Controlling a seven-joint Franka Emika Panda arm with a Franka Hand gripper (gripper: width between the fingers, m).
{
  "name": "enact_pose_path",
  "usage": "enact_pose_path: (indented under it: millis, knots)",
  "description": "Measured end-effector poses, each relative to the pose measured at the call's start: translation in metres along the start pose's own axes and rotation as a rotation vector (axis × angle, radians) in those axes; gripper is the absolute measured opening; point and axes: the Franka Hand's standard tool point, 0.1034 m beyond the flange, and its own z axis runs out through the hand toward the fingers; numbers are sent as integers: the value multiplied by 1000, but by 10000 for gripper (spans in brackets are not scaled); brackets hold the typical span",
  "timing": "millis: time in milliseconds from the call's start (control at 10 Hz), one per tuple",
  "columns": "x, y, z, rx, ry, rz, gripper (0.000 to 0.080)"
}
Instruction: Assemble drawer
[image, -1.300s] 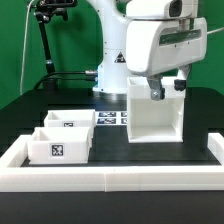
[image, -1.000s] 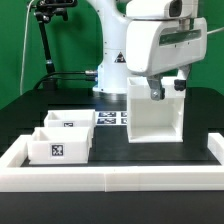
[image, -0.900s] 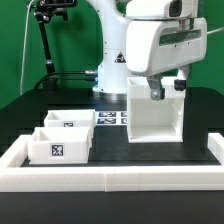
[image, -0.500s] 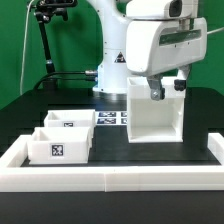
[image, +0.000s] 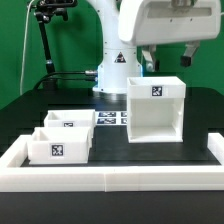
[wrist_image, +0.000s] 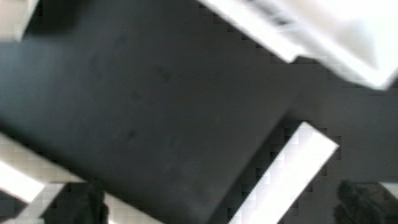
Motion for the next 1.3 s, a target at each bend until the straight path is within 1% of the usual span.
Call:
enact_pose_path:
  millis: [100, 200, 600, 700, 800, 900, 1000, 1100, 1200, 1300]
  knots:
    - [-1, -6, 0, 1, -10, 39, 650]
    - [-3, -6, 4, 2, -4, 23, 650]
    - [-4, -6, 5, 2, 5, 49, 650]
    - [-12, -10, 7, 1, 34, 111, 650]
    - [-28, -22, 12, 3, 42, 223, 650]
    - [-34, -31, 17, 17, 36, 277, 650]
    - [-35, -37, 20, 41, 33, 303, 650]
    - [-36, -40, 24, 54, 28, 315, 650]
    - [-37, -42, 26, 62, 25, 323, 650]
    - [-37, -41, 26, 62, 25, 323, 650]
